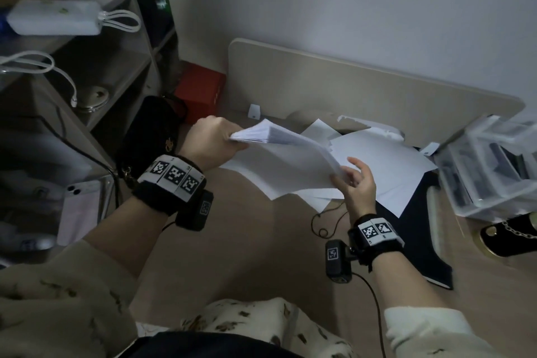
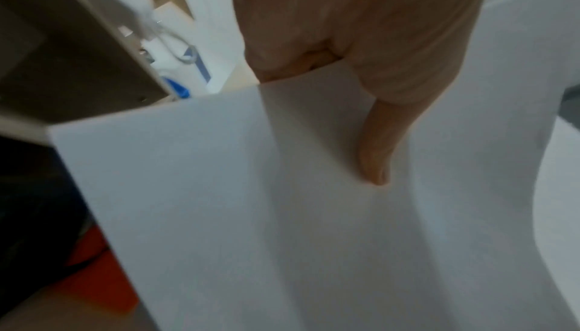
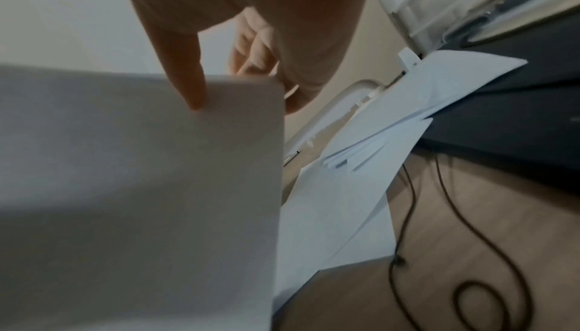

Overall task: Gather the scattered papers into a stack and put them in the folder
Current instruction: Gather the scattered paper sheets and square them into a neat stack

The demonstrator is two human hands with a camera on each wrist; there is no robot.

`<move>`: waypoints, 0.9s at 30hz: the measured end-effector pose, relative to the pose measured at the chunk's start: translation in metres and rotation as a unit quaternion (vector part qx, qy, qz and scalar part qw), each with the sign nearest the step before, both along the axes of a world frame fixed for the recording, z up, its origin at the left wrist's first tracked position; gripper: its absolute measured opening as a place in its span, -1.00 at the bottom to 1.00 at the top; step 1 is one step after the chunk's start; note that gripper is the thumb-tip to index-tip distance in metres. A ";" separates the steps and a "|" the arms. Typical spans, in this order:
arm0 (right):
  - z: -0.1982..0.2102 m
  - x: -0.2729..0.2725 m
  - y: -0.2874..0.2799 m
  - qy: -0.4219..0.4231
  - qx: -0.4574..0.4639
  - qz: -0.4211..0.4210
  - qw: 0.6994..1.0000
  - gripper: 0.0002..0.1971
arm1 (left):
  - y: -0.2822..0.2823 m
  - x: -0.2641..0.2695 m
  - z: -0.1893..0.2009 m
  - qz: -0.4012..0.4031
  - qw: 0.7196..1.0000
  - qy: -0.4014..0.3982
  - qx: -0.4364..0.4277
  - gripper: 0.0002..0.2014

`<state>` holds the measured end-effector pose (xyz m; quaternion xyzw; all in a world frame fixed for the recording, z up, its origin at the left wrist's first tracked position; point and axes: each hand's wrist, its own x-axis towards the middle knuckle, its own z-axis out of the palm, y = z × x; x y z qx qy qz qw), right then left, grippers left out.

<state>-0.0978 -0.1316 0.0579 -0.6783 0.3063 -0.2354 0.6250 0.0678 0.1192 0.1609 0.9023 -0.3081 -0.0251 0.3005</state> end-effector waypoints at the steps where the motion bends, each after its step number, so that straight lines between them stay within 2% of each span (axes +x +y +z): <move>1: 0.002 -0.001 0.001 0.011 -0.028 0.023 0.999 -0.50 | -0.004 -0.003 0.004 -0.013 0.999 -0.030 0.021 -0.47; 2: 0.003 -0.002 0.003 0.023 -0.061 0.046 0.997 -0.55 | -0.009 -0.008 0.008 -0.026 0.997 -0.059 0.047 -0.52; 5: 0.006 -0.001 0.009 0.040 -0.130 0.101 0.986 -0.68 | -0.022 -0.022 0.018 -0.069 0.985 -0.110 0.113 -0.83; 7: 0.009 0.001 0.010 0.039 -0.134 0.105 0.985 -0.72 | -0.030 -0.033 0.025 -0.093 0.976 -0.128 0.152 -0.82; 11: 0.018 0.002 0.005 0.030 -0.103 0.117 0.987 -0.62 | -0.043 -0.046 0.030 -0.118 0.962 -0.153 0.195 -0.76; 13: 0.019 0.002 0.004 0.039 -0.113 0.142 0.983 -0.73 | -0.048 -0.053 0.035 -0.117 0.960 -0.151 0.203 -0.83; 16: 0.016 0.000 0.003 0.069 -0.147 0.153 0.975 -0.50 | -0.053 -0.059 0.041 -0.117 0.954 -0.157 0.229 -0.84; 18: 0.014 -0.002 0.000 0.073 -0.201 0.153 0.965 -0.52 | -0.056 -0.061 0.043 -0.116 0.950 -0.164 0.239 -0.82; 20: 0.014 -0.002 -0.001 0.063 -0.251 0.134 0.957 -0.55 | -0.056 -0.059 0.043 -0.123 0.958 -0.170 0.197 -0.83; 23: 0.016 0.000 0.000 0.056 -0.195 0.093 0.975 -0.57 | -0.056 -0.050 0.037 -0.138 0.968 -0.208 -0.006 -0.86; 25: 0.017 -0.002 -0.001 0.055 -0.113 0.067 0.990 -0.61 | -0.054 -0.035 0.029 -0.085 0.966 -0.220 -0.110 -0.61; 27: 0.018 -0.005 -0.001 0.051 -0.049 0.050 0.996 -0.71 | -0.048 -0.020 0.017 -0.018 0.971 -0.148 -0.185 -0.34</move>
